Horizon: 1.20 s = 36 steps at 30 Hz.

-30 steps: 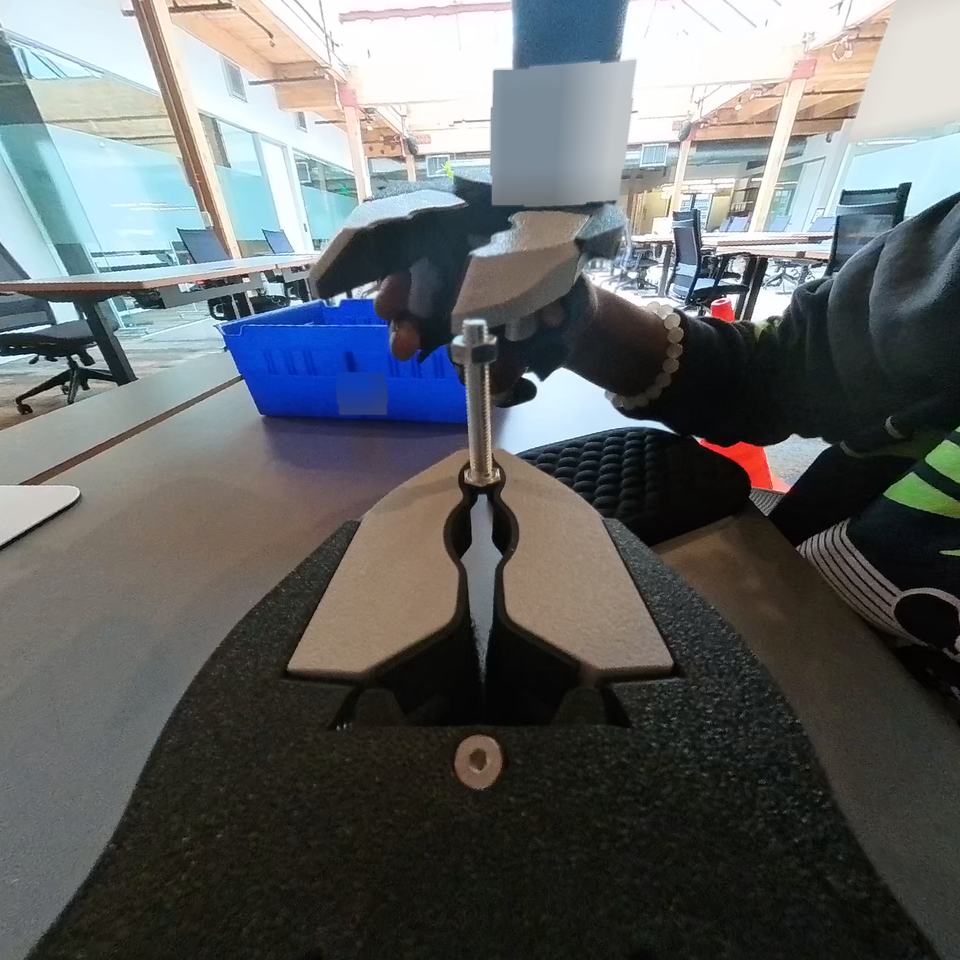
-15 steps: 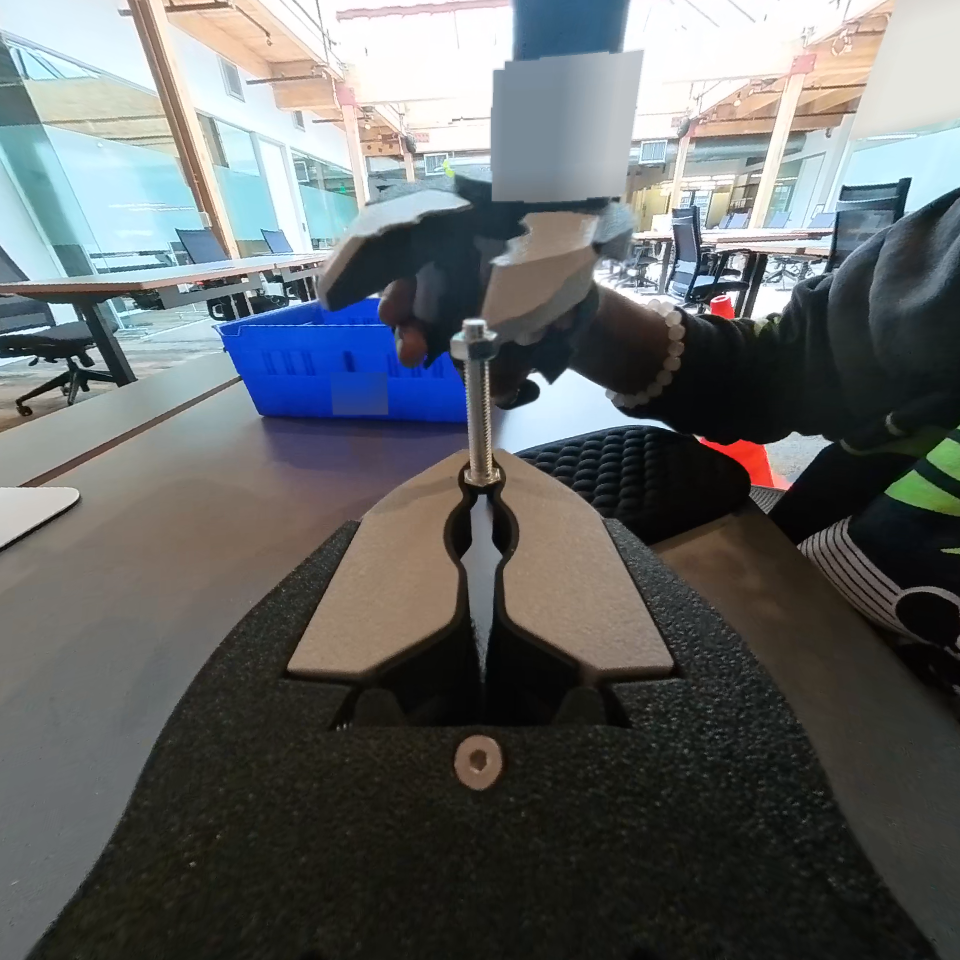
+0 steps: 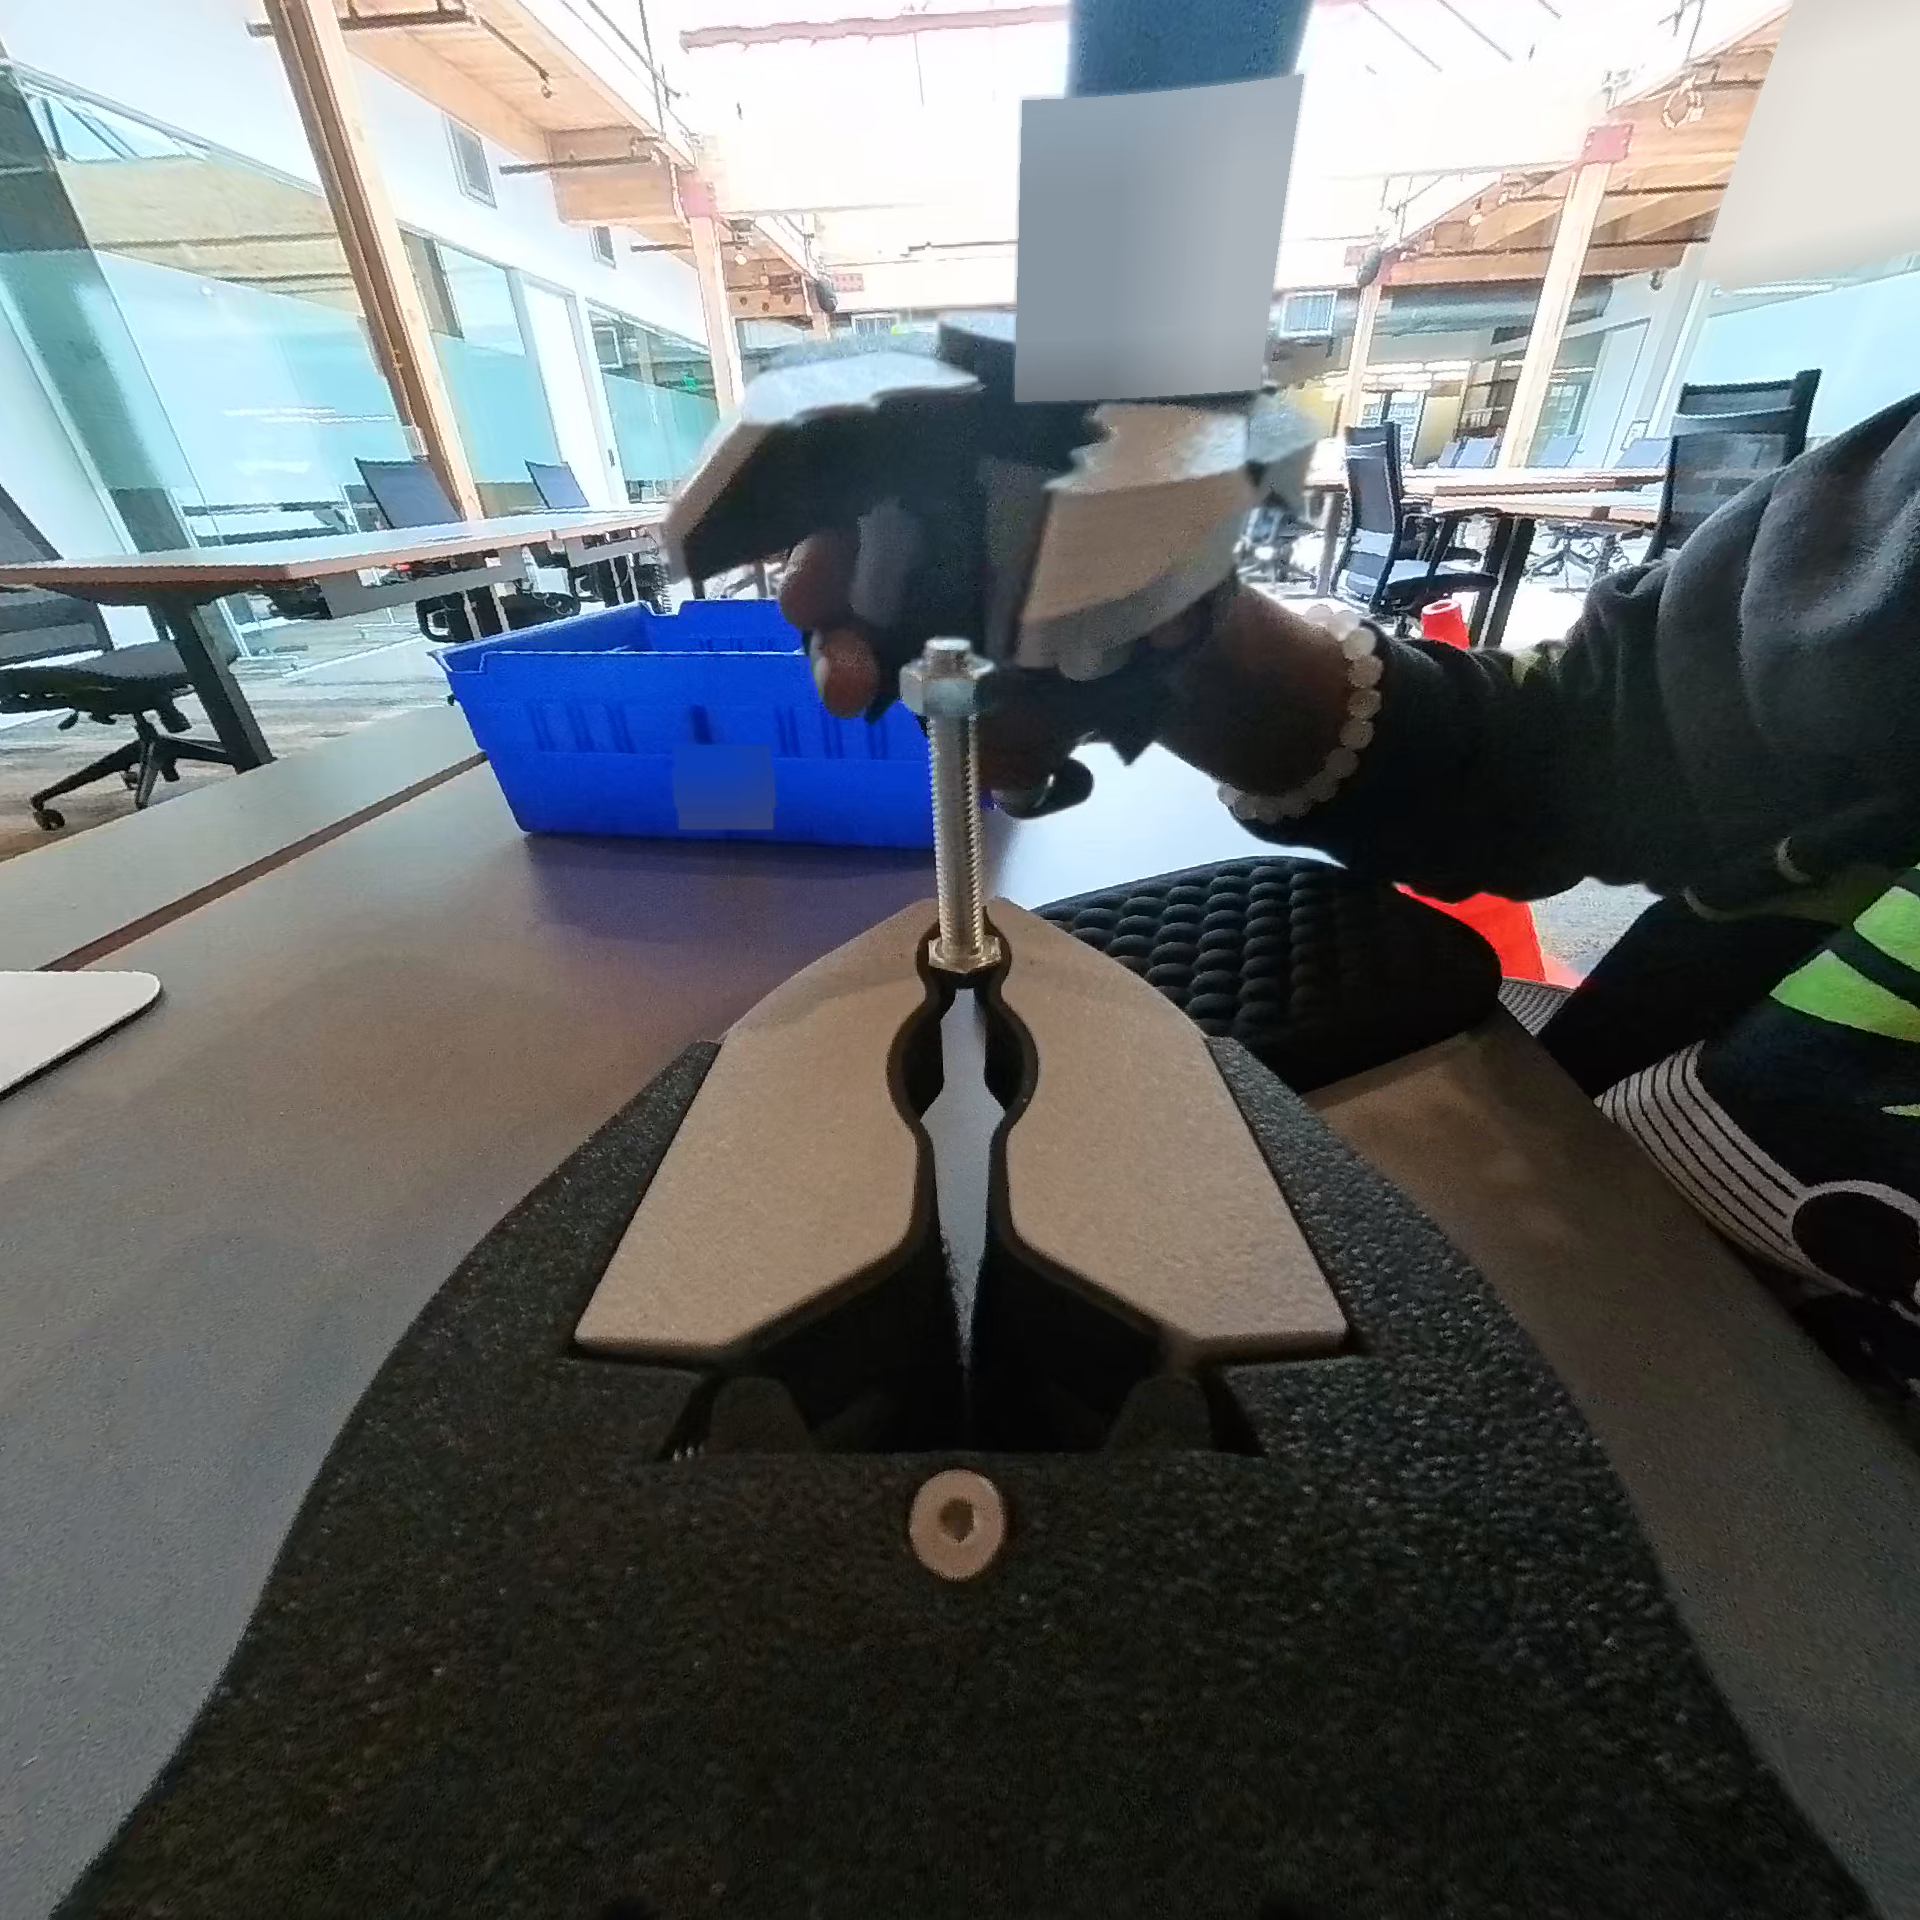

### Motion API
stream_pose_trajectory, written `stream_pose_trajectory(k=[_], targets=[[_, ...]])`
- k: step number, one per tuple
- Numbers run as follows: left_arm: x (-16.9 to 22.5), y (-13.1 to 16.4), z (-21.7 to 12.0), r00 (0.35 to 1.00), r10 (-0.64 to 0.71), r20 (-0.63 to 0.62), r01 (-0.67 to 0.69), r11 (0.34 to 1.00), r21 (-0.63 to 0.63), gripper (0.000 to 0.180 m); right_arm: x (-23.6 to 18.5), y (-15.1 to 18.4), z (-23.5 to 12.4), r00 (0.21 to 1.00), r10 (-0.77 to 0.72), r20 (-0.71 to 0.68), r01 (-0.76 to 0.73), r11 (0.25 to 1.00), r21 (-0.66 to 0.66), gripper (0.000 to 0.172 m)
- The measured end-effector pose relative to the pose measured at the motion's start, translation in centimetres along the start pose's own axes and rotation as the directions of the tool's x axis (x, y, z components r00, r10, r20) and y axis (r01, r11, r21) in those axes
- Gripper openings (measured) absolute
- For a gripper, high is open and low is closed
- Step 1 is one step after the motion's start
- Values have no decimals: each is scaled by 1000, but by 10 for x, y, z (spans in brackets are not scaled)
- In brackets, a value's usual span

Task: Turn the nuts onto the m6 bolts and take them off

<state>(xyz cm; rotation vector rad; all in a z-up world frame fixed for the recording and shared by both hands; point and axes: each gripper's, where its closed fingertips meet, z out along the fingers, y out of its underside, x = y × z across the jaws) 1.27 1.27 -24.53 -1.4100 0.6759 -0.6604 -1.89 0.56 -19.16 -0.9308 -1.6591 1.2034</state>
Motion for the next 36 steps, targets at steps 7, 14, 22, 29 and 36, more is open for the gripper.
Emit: stream_pose_trajectory(k=[7, 14, 22, 29, 36], targets=[[0, 0, 0, 1000, 0, -1, 0, 1000, 1, 2, 10, 5, 1, 1000, -11, -29, 10, 999, -34, 43], [0, 0, 0, 1000, 0, -1, 0, 1000, -1, 2, -4, -1, 6, 1000, -17, 22, 17, 1000, -2, 43], [1, 0, 0, 1000, 3, -3, -3, 1000, 1, 2, 17, 7, -7, 999, -7, -40, 6, 1000, -30, 41], [2, 0, 0, 1000, 7, -4, -7, 1000, -3, 2, -6, -3, 11, 999, -42, 27, 42, 999, -14, 43], [1, 0, 0, 1000, 5, -3, -5, 1000, -2, 2, 11, 0, -8, 1000, -6, -15, 6, 1000, -5, 41]])
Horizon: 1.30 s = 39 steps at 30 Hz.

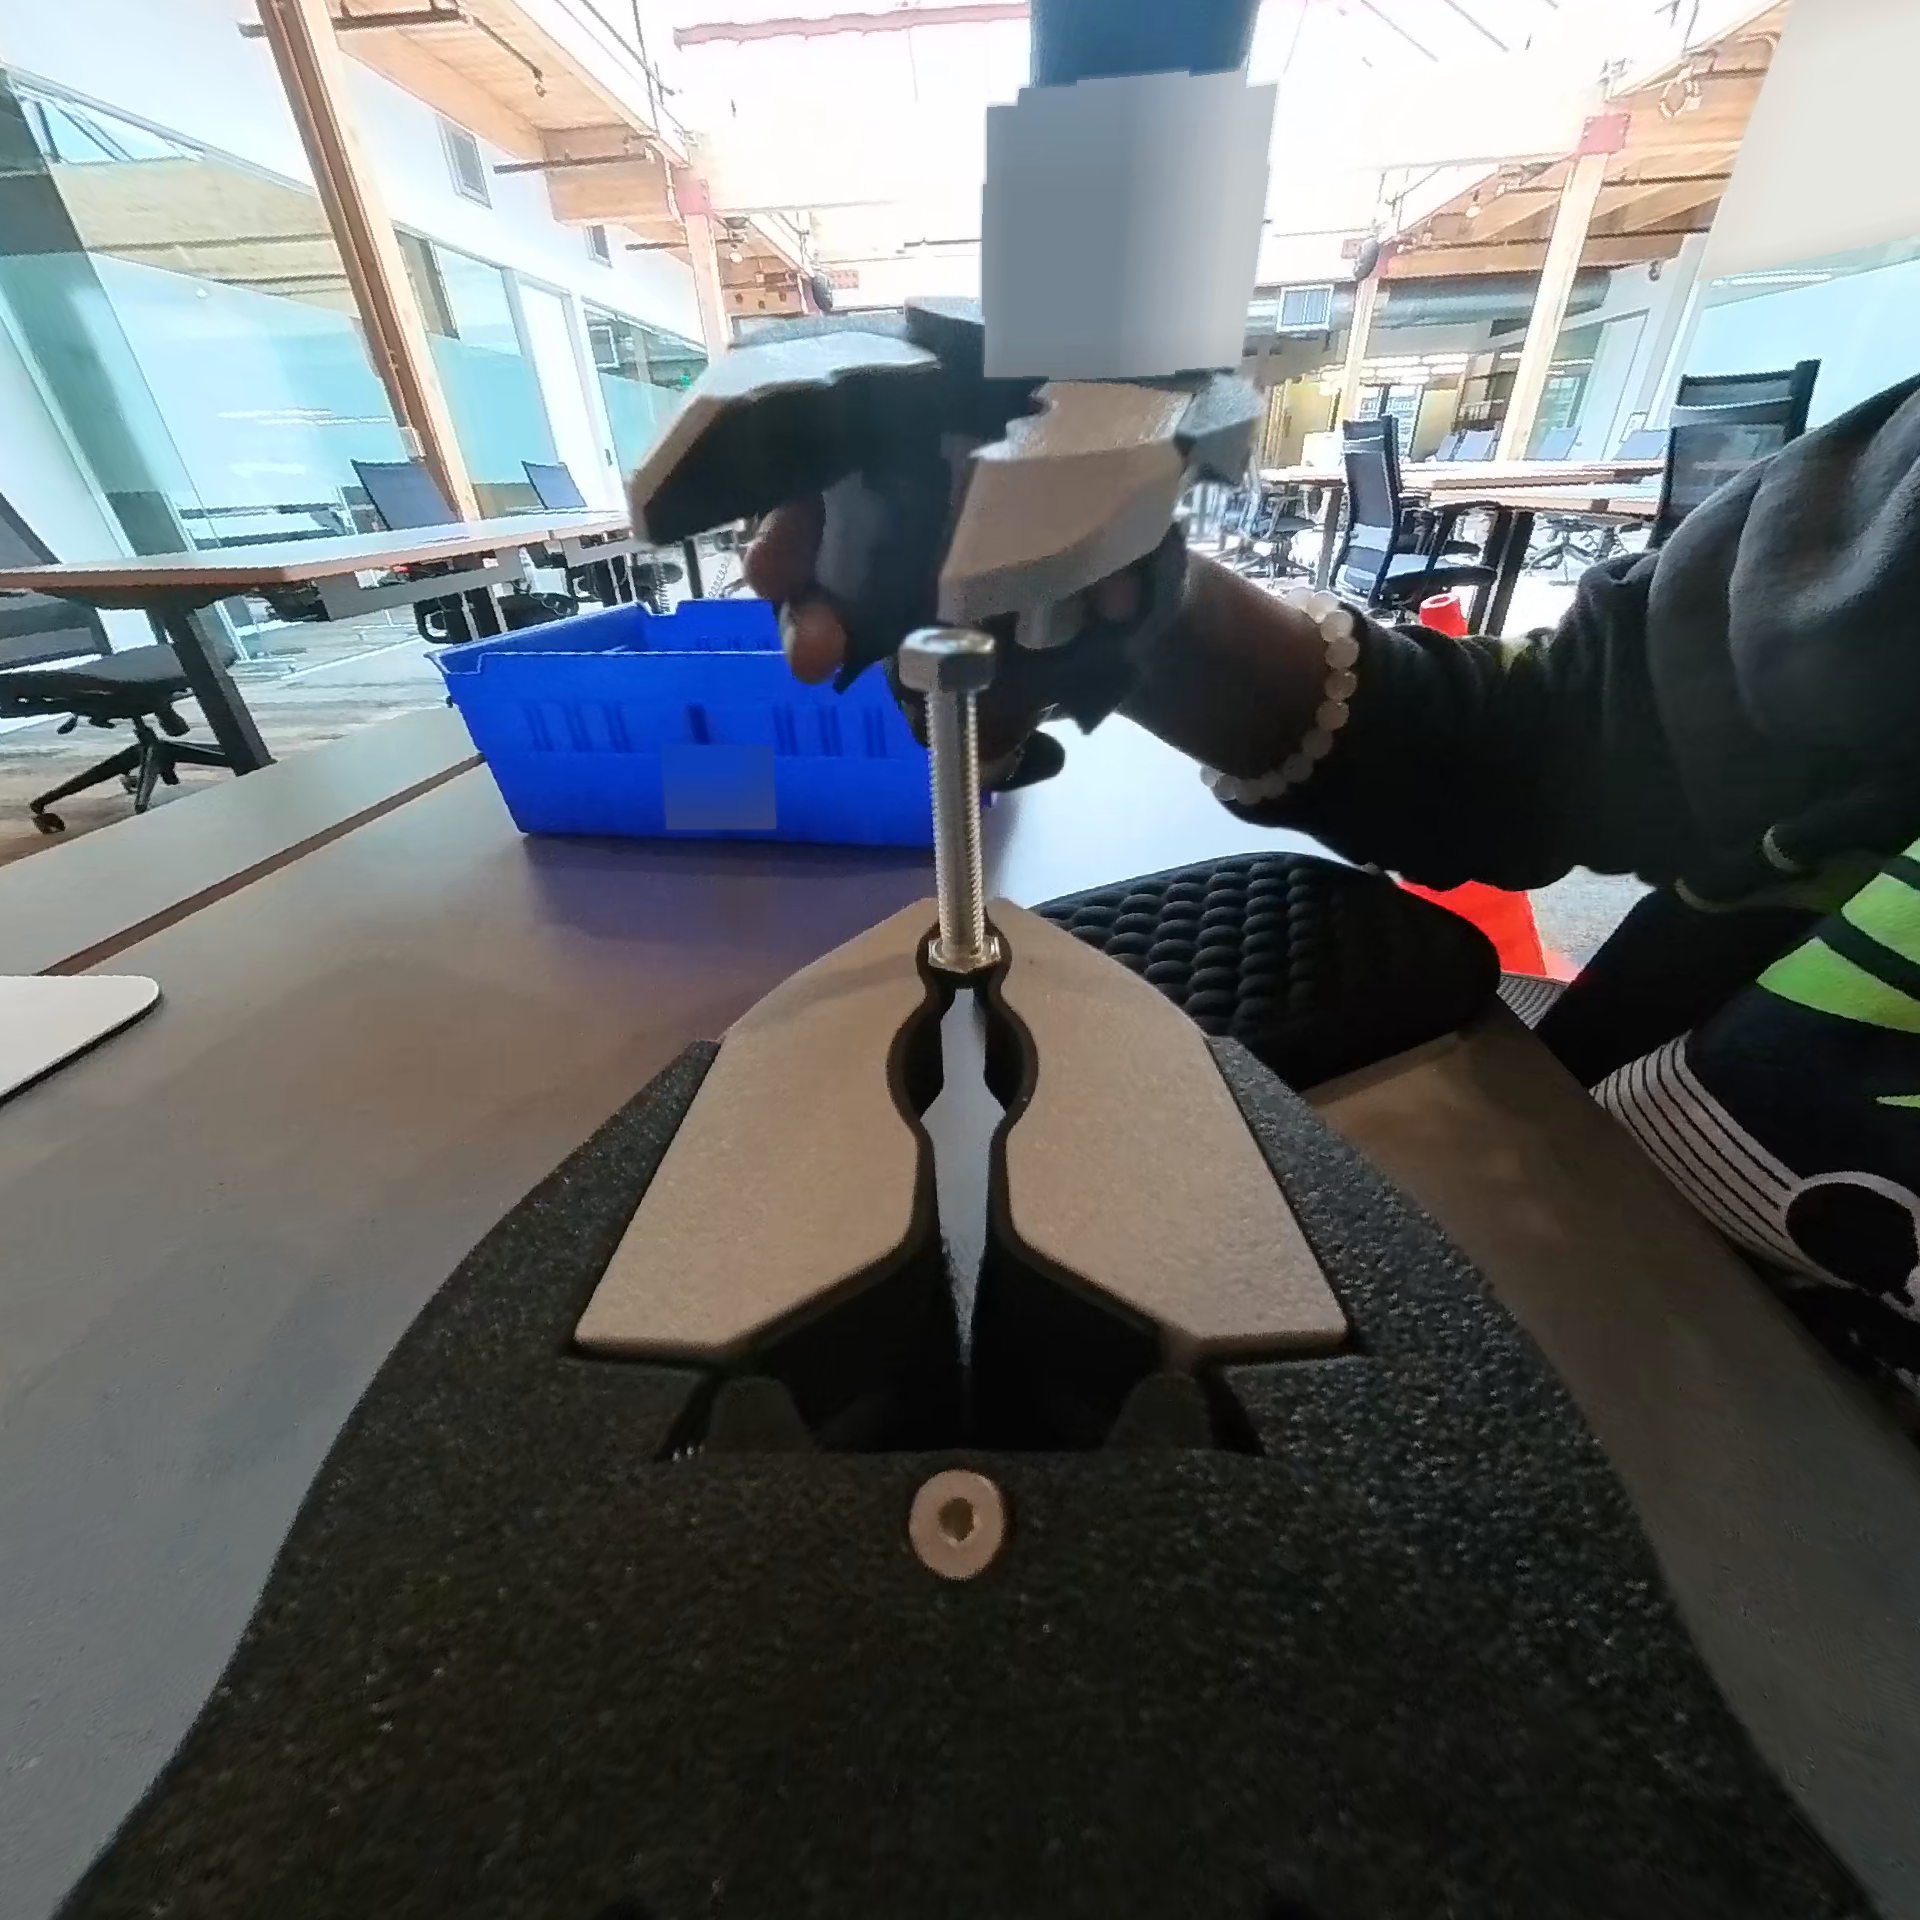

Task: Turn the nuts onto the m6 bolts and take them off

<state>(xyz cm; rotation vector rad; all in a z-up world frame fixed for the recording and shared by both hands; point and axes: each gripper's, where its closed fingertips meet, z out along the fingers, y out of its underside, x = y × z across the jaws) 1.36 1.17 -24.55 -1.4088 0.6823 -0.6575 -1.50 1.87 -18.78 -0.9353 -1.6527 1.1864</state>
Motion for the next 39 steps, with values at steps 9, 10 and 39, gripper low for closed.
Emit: stream_pose_trajectory(k=[9, 10, 39], targets=[[0, 0, 0, 1000, -1, 1, 1, 1000, -2, 2, -7, -1, 12, 999, -31, 25, 31, 999, -15, 44], [0, 0, 0, 1000, -3, 1, 3, 1000, 3, 2, -1, 0, 7, 1000, -21, -1, 21, 1000, -16, 40], [0, 0, 0, 1000, 2, -1, -2, 1000, -1, 2, 3, 8, -11, 999, -37, 29, 39, 996, -81, 36]])
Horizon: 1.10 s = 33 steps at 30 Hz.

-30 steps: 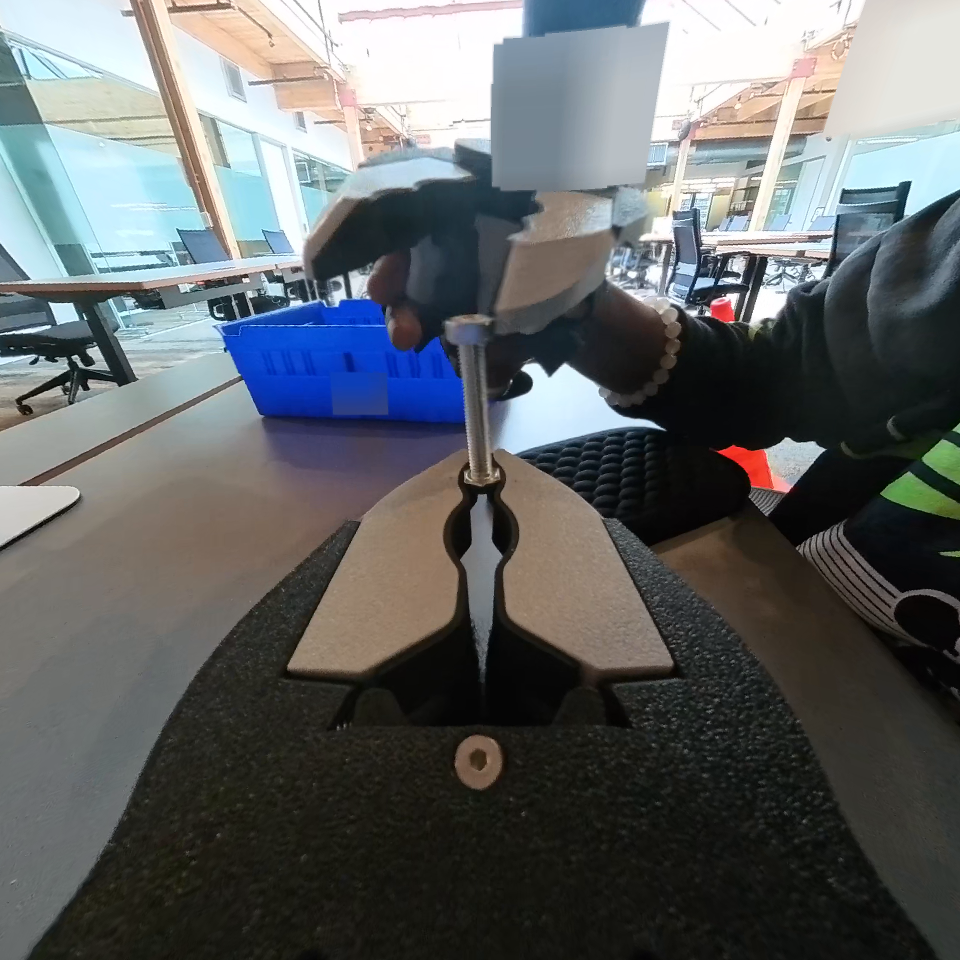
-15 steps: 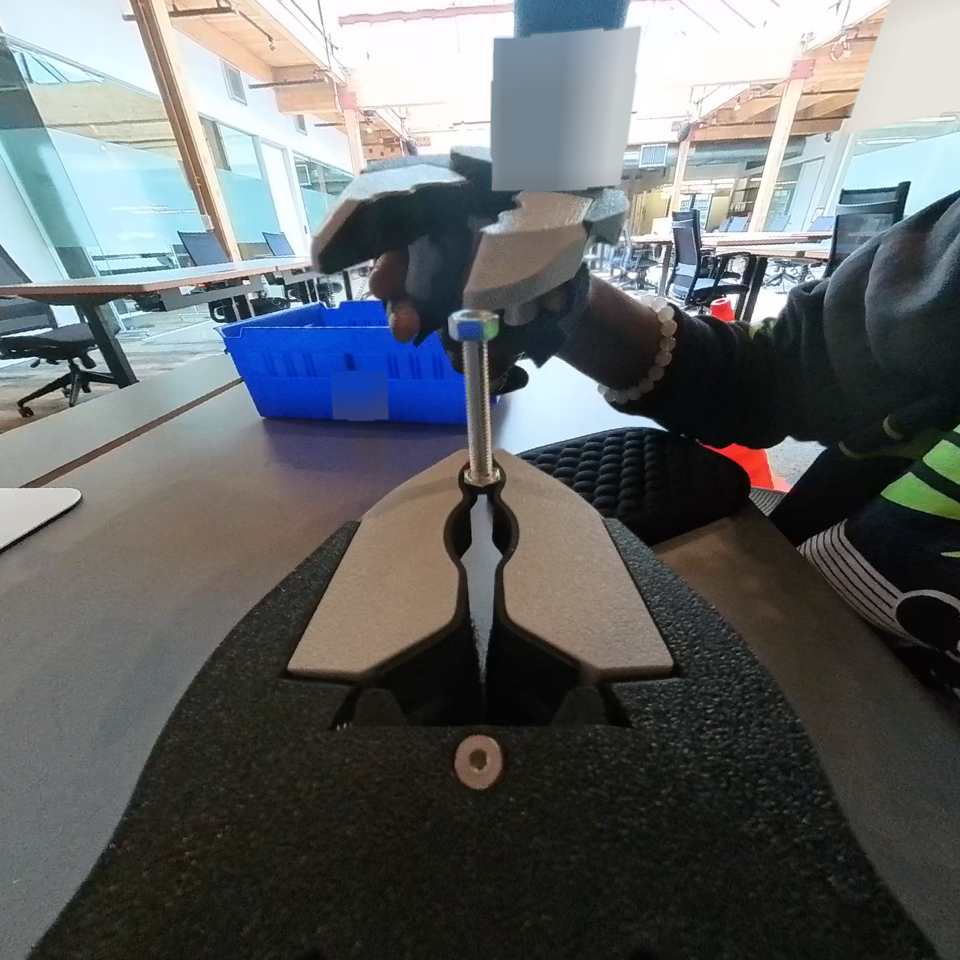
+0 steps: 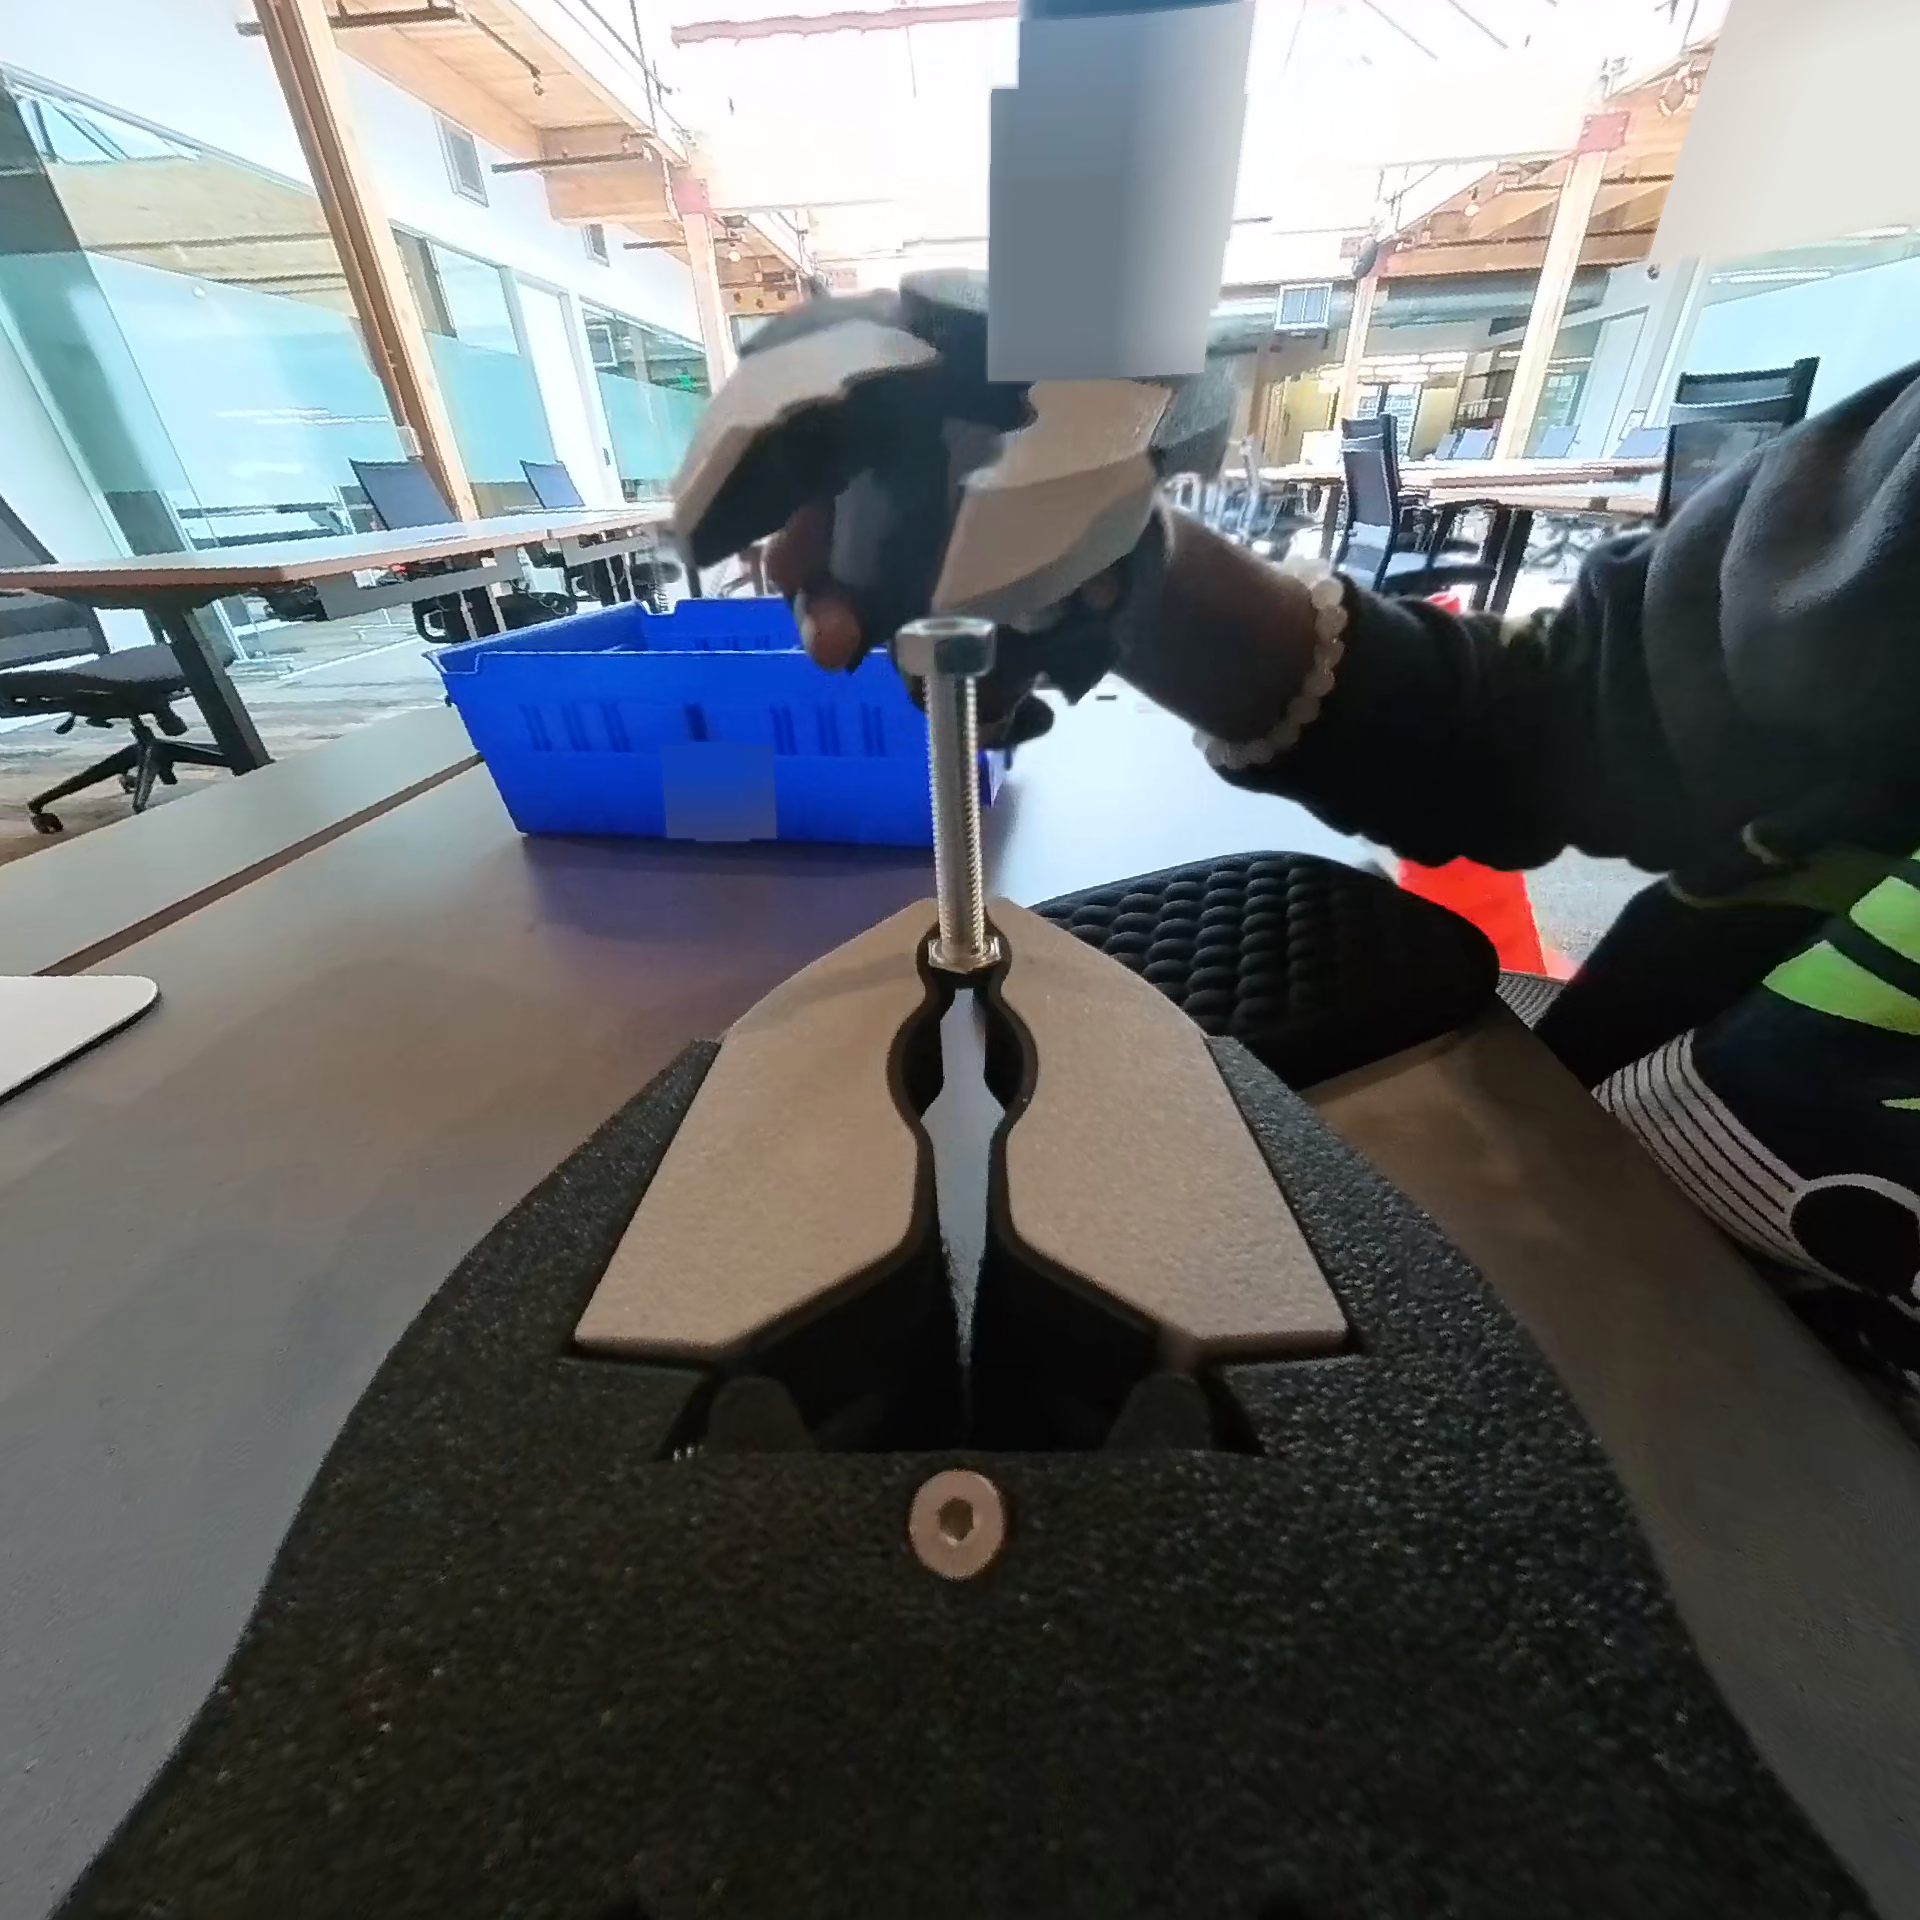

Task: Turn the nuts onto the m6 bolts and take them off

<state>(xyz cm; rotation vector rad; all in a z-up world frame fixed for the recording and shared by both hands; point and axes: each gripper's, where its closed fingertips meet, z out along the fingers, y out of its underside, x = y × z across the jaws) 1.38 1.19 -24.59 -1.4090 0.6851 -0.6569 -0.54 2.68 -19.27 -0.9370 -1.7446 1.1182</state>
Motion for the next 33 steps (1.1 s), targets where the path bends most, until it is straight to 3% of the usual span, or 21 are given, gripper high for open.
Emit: stream_pose_trajectory(k=[2, 5, 9, 12, 16, 20, 33], targets=[[0, 0, 0, 1000, -3, 1, 3, 1000, 0, 2, -10, -3, 1, 996, -32, 80, 39, 995, -92, 33], [0, 1, 1, 1000, 3, 2, -3, 1000, -7, 2, -27, -3, 3, 970, 1, 242, 83, 939, -335, 34], [-1, 1, 1, 1000, 0, 8, 0, 1000, -11, 2, -29, -4, 4, 944, 86, 318, 136, 778, -613, 39], [-2, 1, 1, 1000, -1, 12, 2, 1000, -13, 2, -33, -6, 6, 926, 86, 366, 218, 671, -708, 39], [-2, 1, 1, 1000, -2, 14, 2, 1000, -14, 2, -31, -3, 11, 918, 51, 393, 299, 560, -772, 37], [-1, 1, 1, 1000, 1, 12, 0, 1000, -15, 2, -32, -2, 17, 911, 36, 410, 332, 525, -784, 32], [1, 0, 0, 1000, -17, -18, 17, 1000, -15, 2, -34, -3, 25, 873, -13, 487, 422, 518, -744, 10]])
